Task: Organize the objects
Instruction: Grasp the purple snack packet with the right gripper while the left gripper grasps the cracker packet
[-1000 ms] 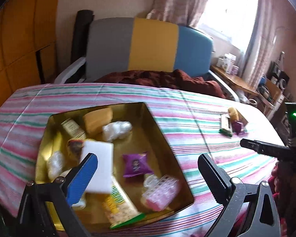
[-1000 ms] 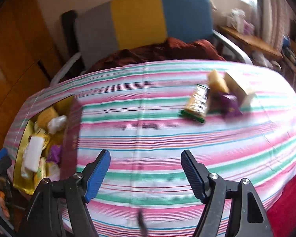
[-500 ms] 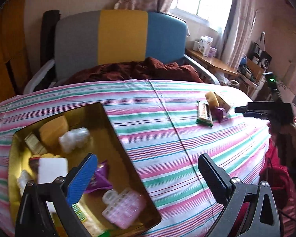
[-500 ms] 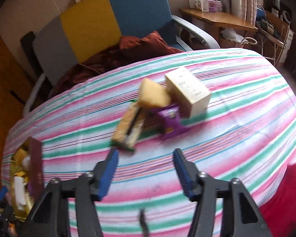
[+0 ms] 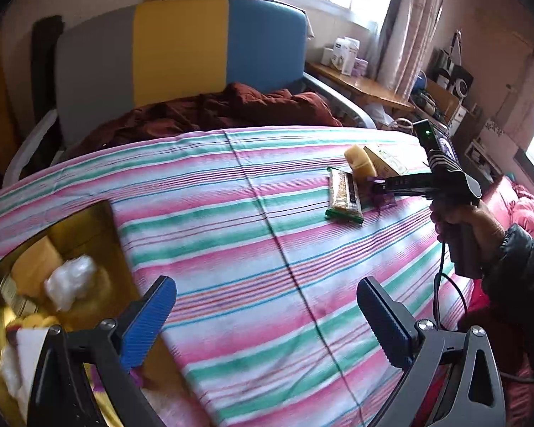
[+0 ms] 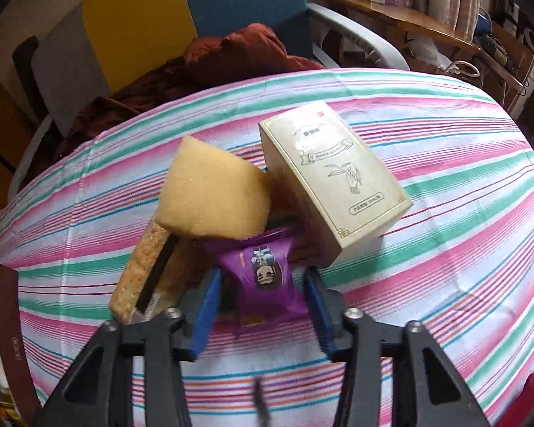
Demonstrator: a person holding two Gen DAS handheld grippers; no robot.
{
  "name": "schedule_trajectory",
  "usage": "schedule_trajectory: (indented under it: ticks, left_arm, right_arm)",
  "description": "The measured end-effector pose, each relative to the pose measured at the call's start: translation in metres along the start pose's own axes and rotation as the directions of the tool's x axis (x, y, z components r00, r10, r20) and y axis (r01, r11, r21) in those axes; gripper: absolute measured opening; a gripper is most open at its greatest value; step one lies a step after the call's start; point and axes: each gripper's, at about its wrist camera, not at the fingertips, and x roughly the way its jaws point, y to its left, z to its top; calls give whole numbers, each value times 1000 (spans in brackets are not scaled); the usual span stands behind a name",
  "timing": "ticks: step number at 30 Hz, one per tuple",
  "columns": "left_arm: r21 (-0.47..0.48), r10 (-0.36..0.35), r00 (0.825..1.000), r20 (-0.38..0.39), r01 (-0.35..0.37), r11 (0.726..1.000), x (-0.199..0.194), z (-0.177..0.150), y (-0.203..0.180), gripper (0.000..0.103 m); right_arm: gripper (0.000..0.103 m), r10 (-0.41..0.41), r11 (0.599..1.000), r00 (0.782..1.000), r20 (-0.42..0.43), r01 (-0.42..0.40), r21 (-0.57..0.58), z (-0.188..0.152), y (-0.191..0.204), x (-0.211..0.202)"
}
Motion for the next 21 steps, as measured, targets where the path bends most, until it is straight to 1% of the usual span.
schedule_trajectory:
  ticks: [2,5,8,9,12,14,17,21]
  left_arm:
    - [5,-10,1000,-6,10,1000,10,6,-5,102]
    - [5,-24,999,-24,24,1000,28,16,-13,101]
    - [36,-31,999,-44,33,999,50,26,-24,101]
    - [55,-28,998,-55,31,998,59,29,-29,101]
    - [110,-31,996,-81,40,993,84,39,-43,101]
    - [143,-37,995,-93,50,988,100,46,-52,101]
    - [183,-51,995,-87,66,981,122,60,-65,101]
    - [248,-41,994,-106,66,967,153,76,-86,101]
  right_arm:
    - [32,13,1000,1000,-10,-13,-27,0,2,-3]
    - [32,11,996,1000,1,-11,-86,-5,9,-17]
    - [32,22,990,1000,-19,-25,-139,-15,17,-29]
    - [32,20,989,999,-34,-25,-143,-18,17,-30]
    - [32,-52,988,995,-87,38,-150,-20,14,-20]
    - [32,-75,989,991,-109,59,-138,-21,8,-17]
    - [32,-90,989,990,-108,76,-123,-20,0,-20]
    - [33,-96,990,986,-136,80,-119,-23,0,-18]
